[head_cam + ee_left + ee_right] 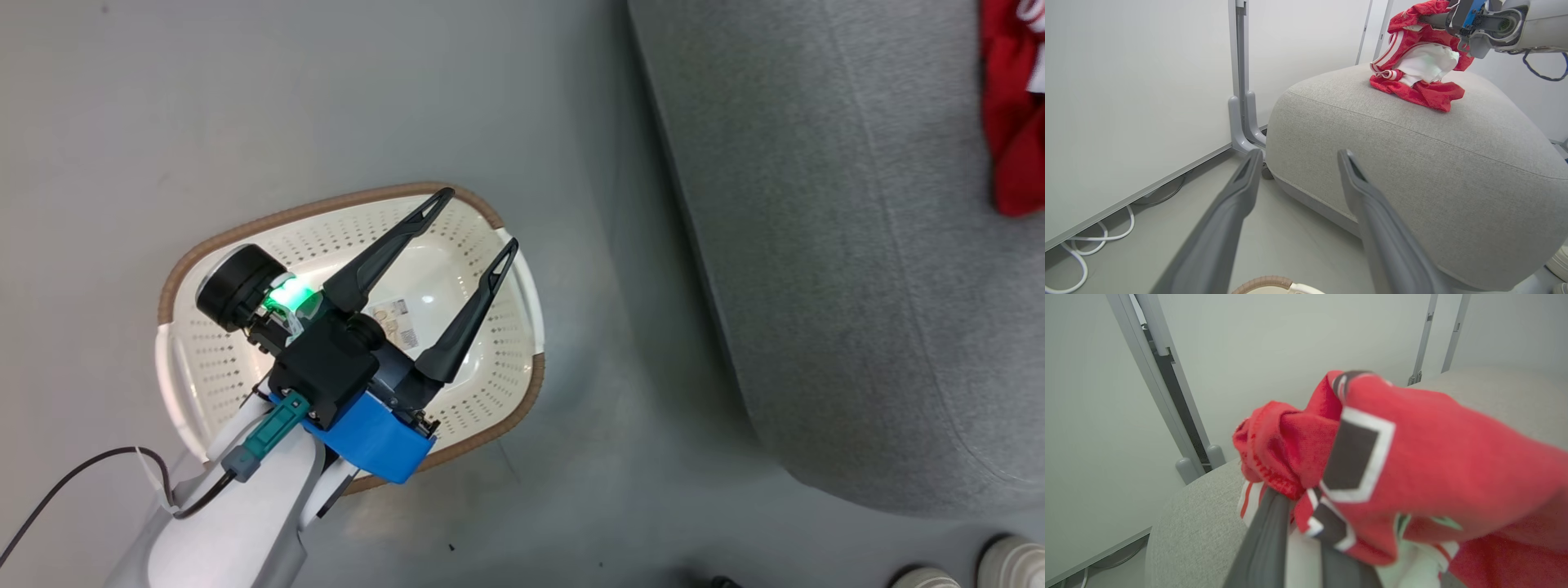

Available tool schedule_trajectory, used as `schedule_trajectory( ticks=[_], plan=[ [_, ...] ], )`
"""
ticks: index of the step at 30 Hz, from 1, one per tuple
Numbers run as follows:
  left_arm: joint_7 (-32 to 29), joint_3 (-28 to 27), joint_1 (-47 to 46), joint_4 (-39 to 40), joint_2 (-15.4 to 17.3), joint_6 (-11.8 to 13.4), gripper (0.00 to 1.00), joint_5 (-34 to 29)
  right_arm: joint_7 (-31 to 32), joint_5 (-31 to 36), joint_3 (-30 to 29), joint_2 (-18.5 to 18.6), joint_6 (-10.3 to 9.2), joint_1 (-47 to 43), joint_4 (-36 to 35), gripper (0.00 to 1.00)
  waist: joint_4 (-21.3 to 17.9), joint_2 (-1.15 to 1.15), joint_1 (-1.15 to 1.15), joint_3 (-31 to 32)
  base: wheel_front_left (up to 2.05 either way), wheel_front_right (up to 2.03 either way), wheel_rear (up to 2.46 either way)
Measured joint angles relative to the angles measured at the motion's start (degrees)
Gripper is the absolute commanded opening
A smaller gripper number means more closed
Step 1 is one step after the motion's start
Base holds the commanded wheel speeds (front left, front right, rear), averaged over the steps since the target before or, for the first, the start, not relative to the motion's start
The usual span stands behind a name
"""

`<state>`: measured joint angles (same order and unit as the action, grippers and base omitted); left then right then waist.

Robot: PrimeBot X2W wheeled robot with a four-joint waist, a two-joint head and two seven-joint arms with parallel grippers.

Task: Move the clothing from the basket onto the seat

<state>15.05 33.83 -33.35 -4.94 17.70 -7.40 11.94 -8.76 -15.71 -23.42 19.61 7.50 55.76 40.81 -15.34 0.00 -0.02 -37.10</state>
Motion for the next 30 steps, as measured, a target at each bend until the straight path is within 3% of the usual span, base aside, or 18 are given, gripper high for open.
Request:
schedule_trajectory(
  ticks=[2, 4, 5, 6, 7, 13, 19, 25, 30],
  plan=[
    [-0.01, 0.16, 0.0, -0.16, 0.01, 0.0, 1.0, 0.01, -1.12, 0.46, 0.16, -0.73, 0.0, -0.49, 2.6, 0.02, 0.87, 0.0, 0.0, -0.54, 0.0, 0.0, 0.0],
    [-0.01, 0.54, 0.07, -0.48, -0.15, -0.01, 1.0, 0.05, -2.24, 1.01, 0.43, -0.76, 0.0, -1.09, 4.94, 0.39, 1.54, 0.0, 0.0, -0.31, 0.0, 0.0, 0.0],
    [0.0, 0.66, 0.25, -0.63, -0.36, -0.01, 1.0, 0.2, -2.75, 1.36, 0.67, -0.67, 0.0, -1.35, 5.95, 0.48, 1.73, 0.0, 0.0, 0.12, 0.0, 0.0, 0.0],
    [-0.01, 0.67, 0.49, -0.79, -0.65, -0.01, 1.0, 0.41, -3.24, 1.57, 0.85, -0.51, 0.0, -1.6, 6.77, 0.79, 1.87, 0.0, 0.0, 0.67, 0.0, 0.0, 0.0],
    [0.0, 0.57, 0.87, -1.0, -0.96, 0.0, 1.0, 0.66, -3.67, 1.64, 1.05, -0.18, 0.0, -1.99, 7.51, 1.0, 2.01, 0.0, 0.01, 1.3, 0.0, 0.0, 0.0],
    [0.01, -0.71, 5.14, -2.99, -3.6, 0.0, 1.0, 1.92, -4.87, 2.14, 3.68, 1.6, 0.0, -5.59, 10.66, 1.0, 3.1, 0.0, 0.01, 6.56, 0.0, 0.0, 0.0],
    [0.0, -3.86, 11.46, -4.98, -6.98, 0.0, 1.0, 3.18, -4.79, 2.04, 9.17, 2.89, 0.0, -12.54, 9.14, 1.0, 4.41, 0.0, 0.03, 14.34, 0.0, 0.0, 0.0],
    [0.0, -7.5, 17.75, -6.76, -9.77, 0.0, 1.0, 3.71, -2.68, 1.59, 13.65, 2.52, 0.0, -22.76, -0.18, 1.0, 6.18, 0.0, 0.04, 22.84, 0.0, 0.0, 0.0],
    [0.0, -11.03, 22.62, -8.51, -10.99, 0.0, 1.0, 4.57, 1.11, 3.38, 15.49, -1.41, 0.0, -33.99, -13.49, 1.0, 8.21, 0.0, 0.04, 29.27, 0.0, 0.0, 0.0]
  ],
)
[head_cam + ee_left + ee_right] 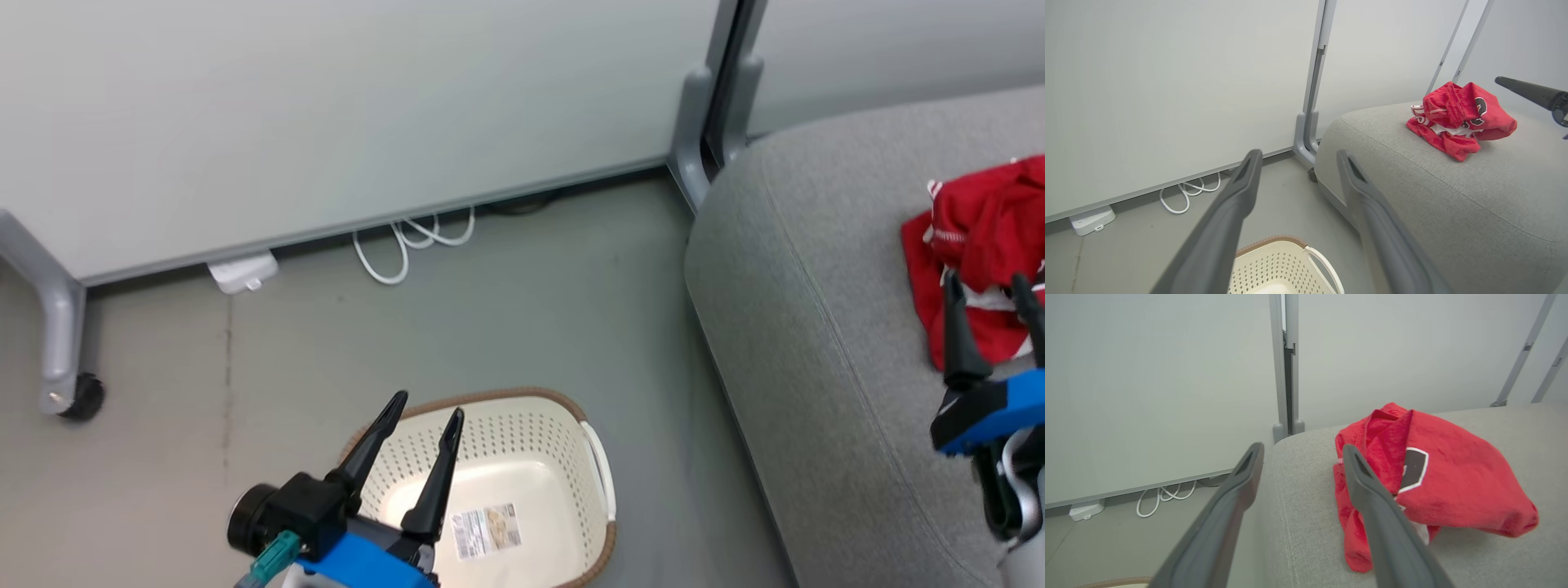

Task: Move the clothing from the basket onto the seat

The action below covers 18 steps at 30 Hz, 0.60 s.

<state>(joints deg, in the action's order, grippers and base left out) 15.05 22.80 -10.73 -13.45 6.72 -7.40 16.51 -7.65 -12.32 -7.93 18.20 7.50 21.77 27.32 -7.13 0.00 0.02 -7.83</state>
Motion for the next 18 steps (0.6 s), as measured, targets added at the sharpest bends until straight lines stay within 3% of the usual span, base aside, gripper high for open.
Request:
schedule_trajectory(
  ticks=[9, 18],
  plan=[
    [0.01, -7.11, 5.55, -1.49, -0.54, 0.01, 1.0, -0.73, 6.15, 4.95, 1.31, -7.21, 0.01, -17.23, -21.96, 1.0, 5.47, 0.0, 0.0, 6.76, 0.0, 0.0, 0.0],
    [0.01, -14.67, 8.1, -2.59, -1.32, 0.2, 1.0, -1.27, 7.57, 6.31, 1.03, -13.47, 0.0, -26.76, -30.69, 1.0, 10.6, 0.0, -0.02, 9.31, 0.0, 0.0, 0.0]
  ],
)
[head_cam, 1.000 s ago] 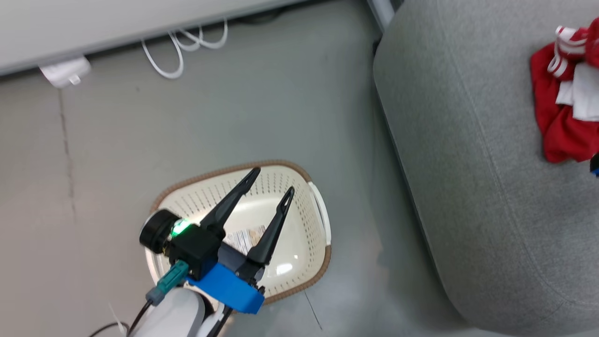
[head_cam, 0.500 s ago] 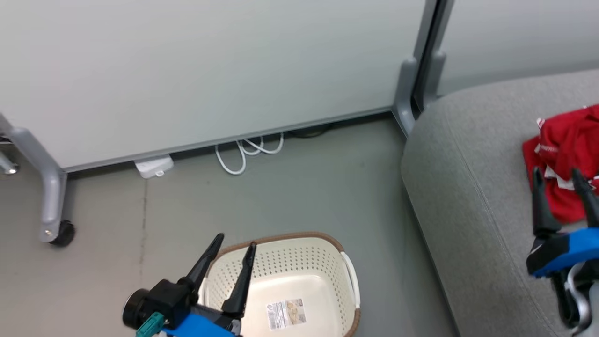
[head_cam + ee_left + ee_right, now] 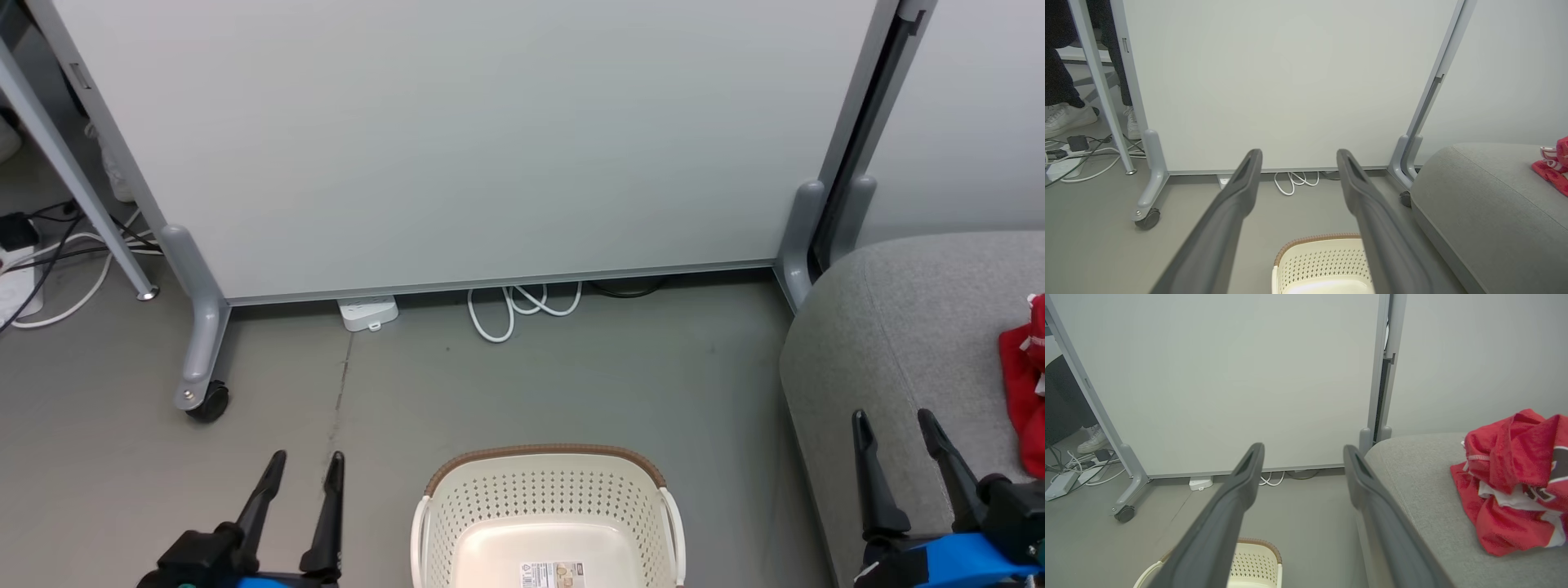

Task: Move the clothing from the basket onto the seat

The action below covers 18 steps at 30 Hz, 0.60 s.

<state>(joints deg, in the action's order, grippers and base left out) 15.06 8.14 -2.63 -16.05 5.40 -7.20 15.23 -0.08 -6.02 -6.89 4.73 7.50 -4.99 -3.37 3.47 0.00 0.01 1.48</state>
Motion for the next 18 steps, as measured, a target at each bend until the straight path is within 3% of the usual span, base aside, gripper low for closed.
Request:
schedule_trajectory(
  ticks=[7, 18],
  plan=[
    [0.0, -4.08, 1.41, -0.13, -0.47, 0.0, 1.0, -0.2, 0.1, 0.05, 0.63, -1.38, 0.0, -1.96, -1.57, 1.0, 1.04, 0.0, -0.01, 0.34, 0.0, 0.0, 0.0],
    [0.0, -4.17, 1.54, -0.25, -1.12, -0.1, 1.0, -0.35, 0.08, 0.48, -0.34, -1.68, 0.0, -2.1, -1.36, 1.0, 1.03, 0.0, -0.01, 0.16, 0.0, 0.0, 0.0]
  ],
)
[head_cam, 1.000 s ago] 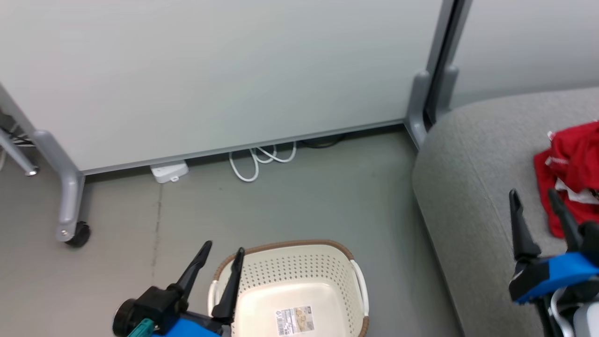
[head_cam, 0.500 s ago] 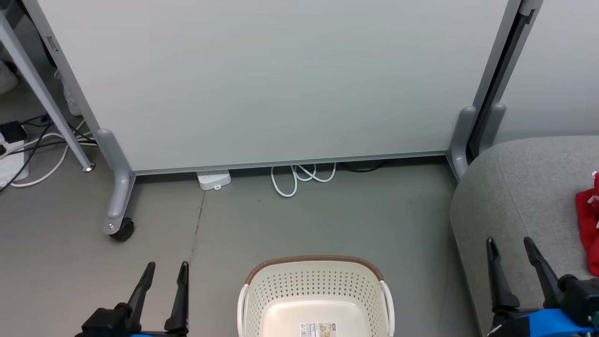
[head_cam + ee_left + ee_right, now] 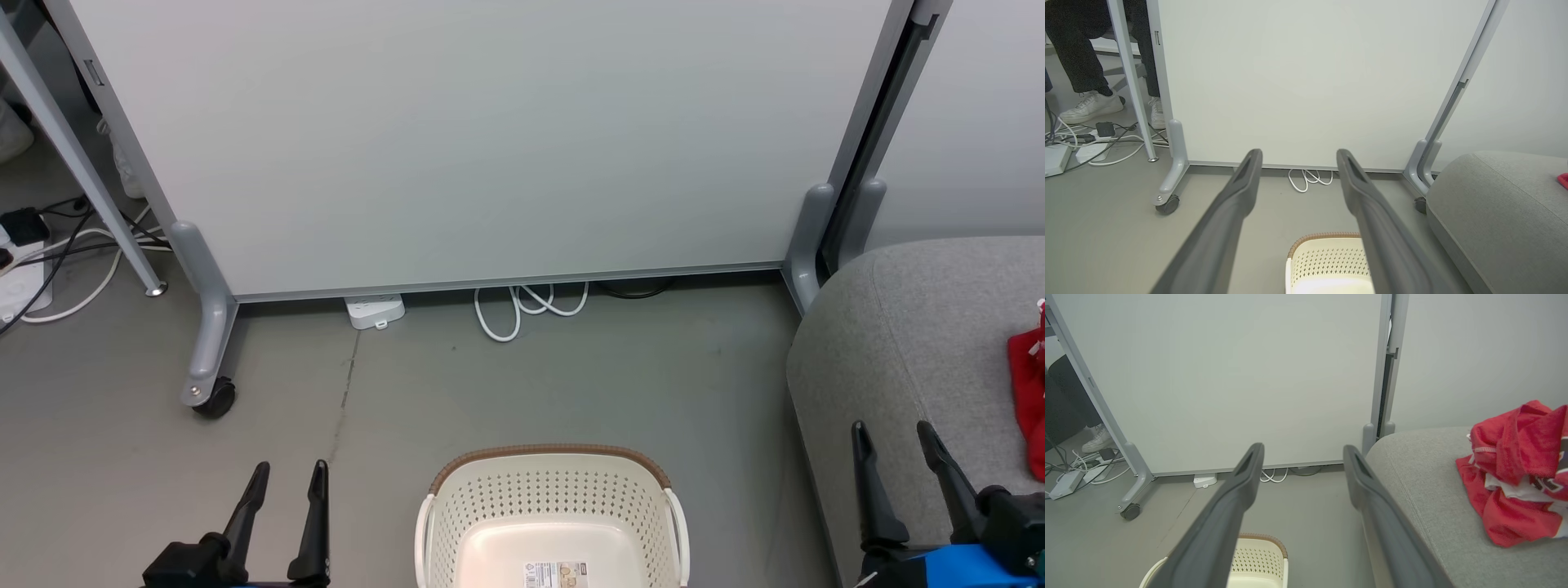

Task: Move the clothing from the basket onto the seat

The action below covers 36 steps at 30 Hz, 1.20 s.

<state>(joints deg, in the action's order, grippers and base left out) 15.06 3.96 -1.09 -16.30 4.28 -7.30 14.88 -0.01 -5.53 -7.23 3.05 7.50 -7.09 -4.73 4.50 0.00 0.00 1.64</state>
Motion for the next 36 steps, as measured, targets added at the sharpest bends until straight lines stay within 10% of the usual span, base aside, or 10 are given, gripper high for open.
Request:
schedule_trajectory(
  ticks=[1, 2, 13, 36],
  plan=[
    [0.0, 0.24, 0.0, -0.04, -0.01, 0.0, 1.0, 0.01, -0.02, -0.12, 0.05, -0.01, 0.0, 0.0, 0.13, 1.0, -0.02, 0.0, 0.0, 0.03, 0.0, 0.0, 0.0],
    [-0.03, 0.31, 0.02, -0.31, -0.08, 0.01, 0.0, 0.03, -0.01, -0.16, 0.1, -0.04, 0.0, -0.01, 0.49, 0.0, -0.03, 0.0, 0.0, 0.05, 0.0, 0.0, 0.0],
    [-0.49, 0.32, 3.42, -5.55, -1.61, 0.02, 0.0, 0.51, 0.13, -0.45, 0.13, -0.54, 0.0, -0.25, 6.73, 0.0, -0.06, 0.0, 0.0, 0.03, 0.0, 0.0, 0.0],
    [-6.56, -2.45, 1.99, -3.72, -1.64, 0.02, 0.0, 22.37, 2.02, -25.03, 0.24, -0.56, 0.0, 2.43, 10.26, 0.0, -0.88, 0.0, 0.0, -0.31, 0.0, 0.0, 0.0]
  ],
)
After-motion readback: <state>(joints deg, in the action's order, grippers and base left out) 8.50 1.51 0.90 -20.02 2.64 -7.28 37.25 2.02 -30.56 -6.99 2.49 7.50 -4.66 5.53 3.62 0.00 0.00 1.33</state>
